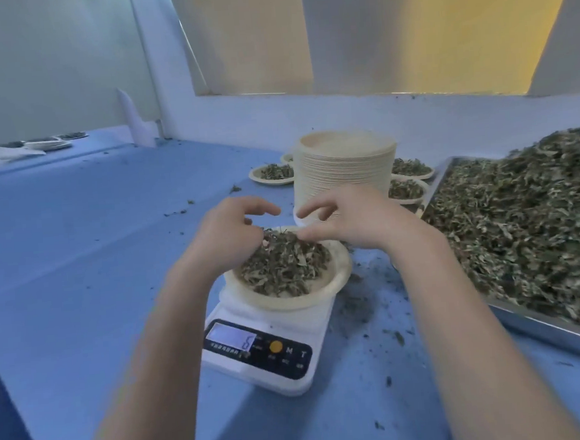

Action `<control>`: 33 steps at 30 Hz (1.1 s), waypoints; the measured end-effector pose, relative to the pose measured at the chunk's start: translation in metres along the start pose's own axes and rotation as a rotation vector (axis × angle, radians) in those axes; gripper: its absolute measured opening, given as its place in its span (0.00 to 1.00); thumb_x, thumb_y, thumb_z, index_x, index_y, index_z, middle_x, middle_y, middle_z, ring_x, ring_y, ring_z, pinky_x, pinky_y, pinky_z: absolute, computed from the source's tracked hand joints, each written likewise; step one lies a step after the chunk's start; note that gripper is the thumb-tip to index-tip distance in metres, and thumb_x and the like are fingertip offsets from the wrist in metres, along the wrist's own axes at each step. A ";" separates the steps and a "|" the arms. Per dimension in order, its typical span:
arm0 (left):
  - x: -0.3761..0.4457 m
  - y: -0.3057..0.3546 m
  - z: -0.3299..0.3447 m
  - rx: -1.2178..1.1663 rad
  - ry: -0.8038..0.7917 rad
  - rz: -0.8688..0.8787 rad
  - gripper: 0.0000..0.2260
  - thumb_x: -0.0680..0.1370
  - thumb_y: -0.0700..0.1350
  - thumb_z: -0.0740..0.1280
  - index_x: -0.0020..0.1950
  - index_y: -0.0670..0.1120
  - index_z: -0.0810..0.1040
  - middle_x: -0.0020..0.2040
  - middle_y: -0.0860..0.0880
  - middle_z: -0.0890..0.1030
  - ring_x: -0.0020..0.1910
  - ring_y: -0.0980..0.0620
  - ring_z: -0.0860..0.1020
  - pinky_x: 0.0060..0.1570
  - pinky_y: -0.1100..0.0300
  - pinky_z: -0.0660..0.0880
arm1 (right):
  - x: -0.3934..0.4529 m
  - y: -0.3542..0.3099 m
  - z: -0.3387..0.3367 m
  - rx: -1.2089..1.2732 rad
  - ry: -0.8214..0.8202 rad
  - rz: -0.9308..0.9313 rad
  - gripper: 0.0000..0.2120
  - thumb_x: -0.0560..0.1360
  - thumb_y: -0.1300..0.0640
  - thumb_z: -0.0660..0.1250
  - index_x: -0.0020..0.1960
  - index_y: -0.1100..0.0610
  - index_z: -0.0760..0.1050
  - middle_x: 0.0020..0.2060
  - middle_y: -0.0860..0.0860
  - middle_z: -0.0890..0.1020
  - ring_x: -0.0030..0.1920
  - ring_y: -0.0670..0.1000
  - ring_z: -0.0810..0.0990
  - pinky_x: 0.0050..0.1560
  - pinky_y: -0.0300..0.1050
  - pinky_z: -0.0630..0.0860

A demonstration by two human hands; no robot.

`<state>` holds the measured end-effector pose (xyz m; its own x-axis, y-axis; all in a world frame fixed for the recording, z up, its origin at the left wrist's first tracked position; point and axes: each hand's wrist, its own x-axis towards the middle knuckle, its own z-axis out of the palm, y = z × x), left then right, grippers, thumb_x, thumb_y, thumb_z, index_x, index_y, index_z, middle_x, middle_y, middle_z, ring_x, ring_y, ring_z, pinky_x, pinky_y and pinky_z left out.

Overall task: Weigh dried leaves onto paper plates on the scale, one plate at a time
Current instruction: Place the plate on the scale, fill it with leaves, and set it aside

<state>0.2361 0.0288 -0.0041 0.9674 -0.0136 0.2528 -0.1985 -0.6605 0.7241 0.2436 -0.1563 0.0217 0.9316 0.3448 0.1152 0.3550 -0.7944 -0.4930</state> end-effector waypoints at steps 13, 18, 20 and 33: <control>-0.025 -0.049 0.008 -0.500 0.435 -0.163 0.14 0.76 0.37 0.60 0.48 0.53 0.80 0.48 0.57 0.82 0.49 0.58 0.79 0.53 0.56 0.75 | -0.006 0.007 -0.003 0.029 0.037 -0.004 0.15 0.70 0.42 0.71 0.55 0.43 0.80 0.48 0.43 0.82 0.45 0.36 0.75 0.42 0.30 0.68; -0.025 -0.051 0.014 -0.493 0.385 -0.191 0.13 0.76 0.38 0.61 0.47 0.55 0.79 0.49 0.56 0.82 0.52 0.56 0.79 0.58 0.53 0.75 | -0.006 0.008 -0.001 0.000 -0.005 0.001 0.14 0.71 0.42 0.71 0.55 0.42 0.79 0.48 0.41 0.81 0.44 0.33 0.74 0.40 0.28 0.65; -0.024 -0.051 0.015 -0.487 0.370 -0.188 0.13 0.76 0.38 0.62 0.46 0.56 0.79 0.50 0.55 0.82 0.54 0.54 0.78 0.55 0.55 0.76 | -0.005 0.009 0.000 -0.001 -0.014 0.005 0.14 0.70 0.42 0.71 0.55 0.41 0.79 0.47 0.41 0.81 0.45 0.33 0.74 0.40 0.29 0.65; -0.020 -0.055 0.022 -0.449 0.266 -0.222 0.23 0.75 0.43 0.65 0.70 0.52 0.67 0.55 0.57 0.77 0.49 0.63 0.74 0.52 0.61 0.65 | -0.007 0.009 -0.001 0.033 -0.077 -0.002 0.17 0.70 0.41 0.70 0.57 0.42 0.78 0.51 0.43 0.81 0.48 0.39 0.77 0.51 0.40 0.74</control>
<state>0.2311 0.0485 -0.0632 0.9322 0.3174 0.1740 -0.0982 -0.2411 0.9655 0.2404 -0.1666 0.0174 0.9214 0.3853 0.0501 0.3532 -0.7769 -0.5213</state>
